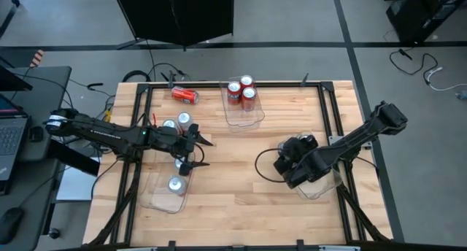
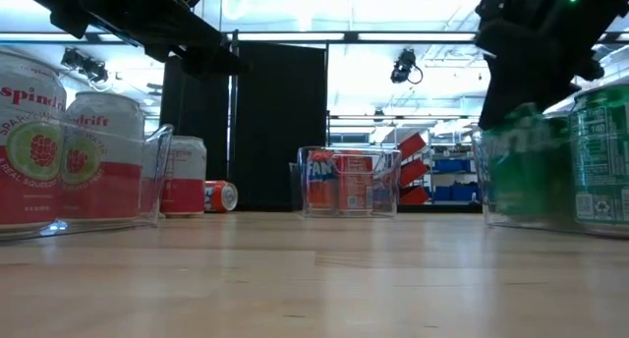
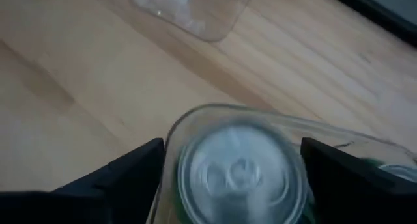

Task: Sort soda cans
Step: Move the bottom right transparent bin on the right side of the top transparent bin

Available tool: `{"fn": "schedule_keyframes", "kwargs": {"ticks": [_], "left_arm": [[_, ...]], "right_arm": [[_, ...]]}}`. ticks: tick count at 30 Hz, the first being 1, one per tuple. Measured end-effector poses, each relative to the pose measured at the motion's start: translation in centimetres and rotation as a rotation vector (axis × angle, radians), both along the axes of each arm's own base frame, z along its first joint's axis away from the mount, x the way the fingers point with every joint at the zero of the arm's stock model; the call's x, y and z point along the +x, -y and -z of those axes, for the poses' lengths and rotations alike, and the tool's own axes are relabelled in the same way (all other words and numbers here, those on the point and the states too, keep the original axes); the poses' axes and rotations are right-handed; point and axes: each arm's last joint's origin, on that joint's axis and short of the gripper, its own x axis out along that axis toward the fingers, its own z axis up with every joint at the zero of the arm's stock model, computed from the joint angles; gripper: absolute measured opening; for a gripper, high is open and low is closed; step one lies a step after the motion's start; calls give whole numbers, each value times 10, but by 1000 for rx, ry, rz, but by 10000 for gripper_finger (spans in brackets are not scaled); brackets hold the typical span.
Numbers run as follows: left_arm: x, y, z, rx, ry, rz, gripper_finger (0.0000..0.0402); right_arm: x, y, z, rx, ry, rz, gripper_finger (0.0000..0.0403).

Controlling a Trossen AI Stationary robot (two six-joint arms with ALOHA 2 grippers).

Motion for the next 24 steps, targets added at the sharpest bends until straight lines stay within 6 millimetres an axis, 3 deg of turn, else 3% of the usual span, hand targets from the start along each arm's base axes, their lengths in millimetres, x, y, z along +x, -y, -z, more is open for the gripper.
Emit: {"fn": "schedule_keyframes", "kwargs": {"ticks": [8,14,18,24], "left_arm": [[0,0,0,0,2,0,363],[0,0,0,0,3,0,363],[0,0,0,0,2,0,363],[0,0,0,4,4,2,363]], "right_arm": [[9,4,-15,-14,-32,-67,358],[21,2,-51,21,-69,-186,329],[28,-4,-64,102,-93,-307,243],[40,0,-47,204,-215,-415,28]]}}
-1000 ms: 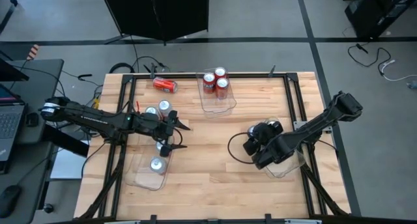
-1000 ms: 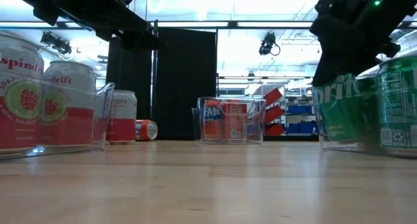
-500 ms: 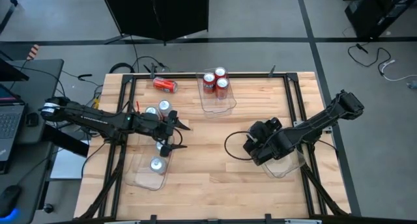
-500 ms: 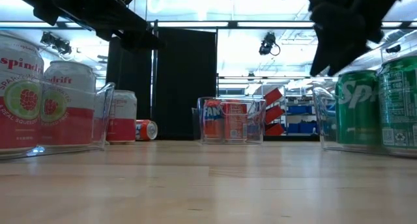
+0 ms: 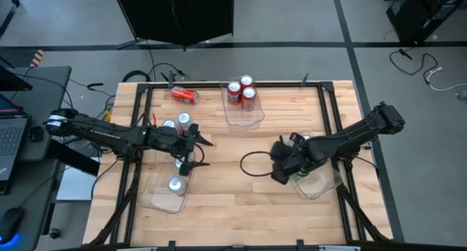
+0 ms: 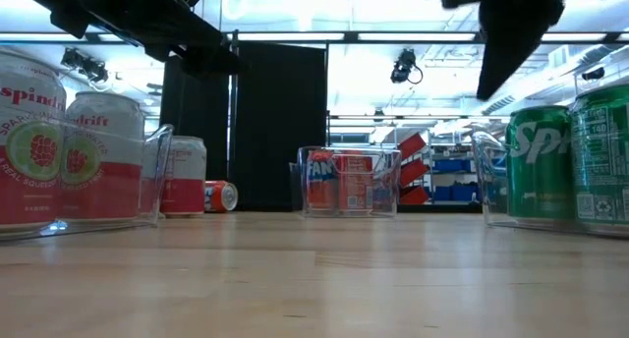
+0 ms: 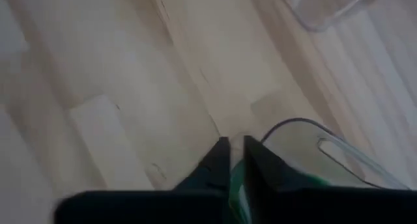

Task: Sort soda cans
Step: Move the bottom right transparent bin on the right side of the top transparent bin

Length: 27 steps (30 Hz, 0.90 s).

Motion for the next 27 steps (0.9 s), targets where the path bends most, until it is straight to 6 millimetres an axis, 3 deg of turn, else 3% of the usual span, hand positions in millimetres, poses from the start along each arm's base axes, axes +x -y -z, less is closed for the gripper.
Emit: {"fn": "schedule_keyframes", "kwargs": {"ticks": [9,15,21,27], "left_arm": [[0,0,1,4,-6,1,363],[-1,0,2,5,-17,1,363],[-1,0,2,6,-18,1,363],[-1,0,2,6,-18,1,363]], "right_arm": [[30,31,37,-3,-176,30,11],[31,61,43,-82,-242,137,3],[28,83,23,-163,-195,104,1],[11,60,-21,-56,-43,-78,0]]}}
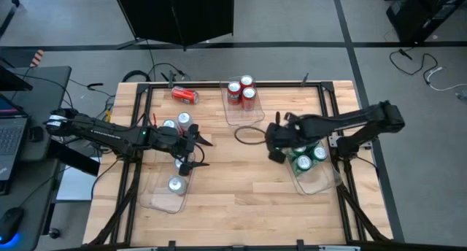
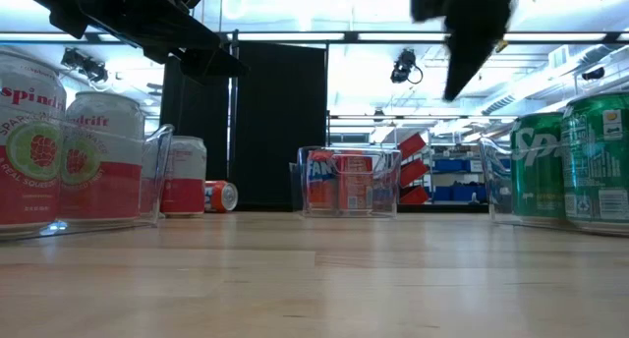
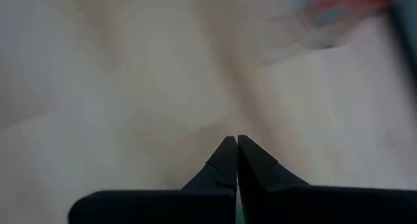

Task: Sort soda cans
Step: Move the bottom right transparent bin on the right side of the top transparent bin

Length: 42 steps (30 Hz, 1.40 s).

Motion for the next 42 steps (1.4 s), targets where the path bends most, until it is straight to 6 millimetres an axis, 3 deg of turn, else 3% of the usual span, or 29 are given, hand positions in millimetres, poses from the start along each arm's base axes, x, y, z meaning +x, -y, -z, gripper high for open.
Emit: {"fn": "schedule_keyframes", "kwargs": {"ticks": [3,9,14,18,28,36,42], "left_arm": [[0,0,0,0,0,0,363],[0,0,0,-10,-1,-4,363],[0,0,0,-24,-3,-9,363],[1,0,2,-19,-14,-8,363],[1,0,1,-16,-3,-7,363],[1,1,1,-64,-12,0,363],[1,1,0,-82,-7,6,363]], "right_arm": [[-11,-24,-7,150,11,-107,0],[-30,-86,0,417,-106,-308,0],[-52,-127,4,512,-199,-392,0],[-69,-145,7,496,-258,-432,0],[-75,-147,45,531,-314,-401,0],[-73,-127,64,485,-352,-336,1],[-67,-102,78,345,-351,-286,0]]}}
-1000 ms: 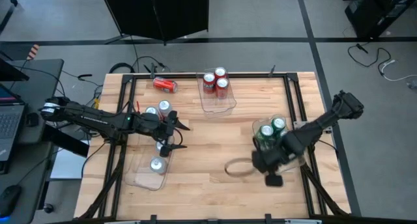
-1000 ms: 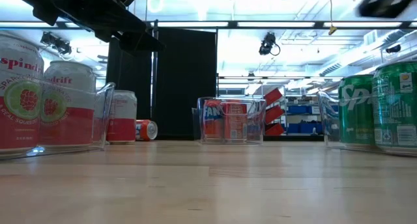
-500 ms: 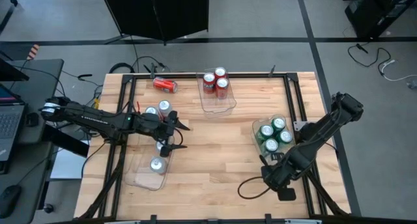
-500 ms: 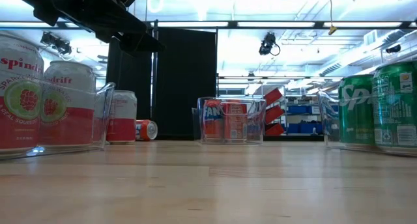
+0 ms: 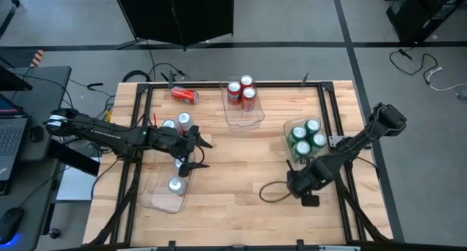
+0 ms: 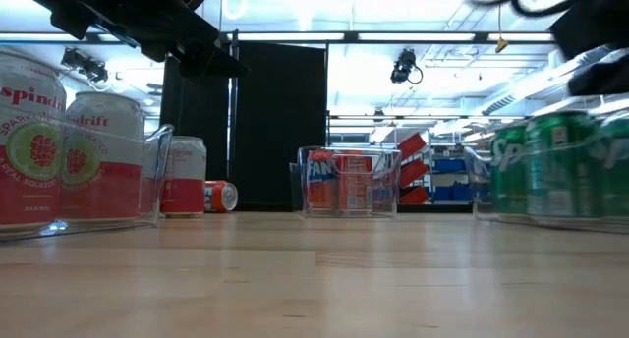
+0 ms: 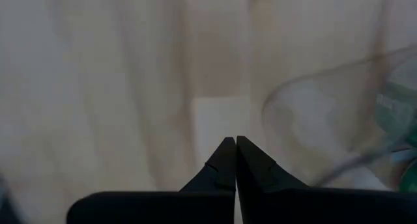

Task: Sort soda cans
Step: Move the bottom right transparent bin on the right side of the top transparent bin

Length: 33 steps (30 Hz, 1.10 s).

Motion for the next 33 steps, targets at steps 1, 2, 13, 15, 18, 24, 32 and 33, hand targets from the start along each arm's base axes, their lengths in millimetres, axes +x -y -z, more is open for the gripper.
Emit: {"fn": "schedule_keyframes", "kwargs": {"ticks": [1,2,13,15,18,24,32,33], "left_arm": [[0,0,0,0,-2,0,363],[0,0,0,0,-2,0,363],[2,0,-7,-6,78,1,363],[3,0,-8,-9,88,1,363],[3,0,-8,-30,85,-7,363],[3,0,-8,-35,84,-8,363],[3,0,-8,-39,82,-8,363],[3,0,-8,-39,82,-8,363]], "right_arm": [[1,4,2,-15,0,4,0],[2,9,5,-30,-4,7,0],[10,57,23,-170,-22,9,0],[12,65,24,-181,-25,1,0],[15,78,24,-209,-24,-3,0],[21,109,24,-291,-26,-2,0],[28,150,23,-361,-2,-13,0],[29,155,23,-368,4,-17,0]]}}
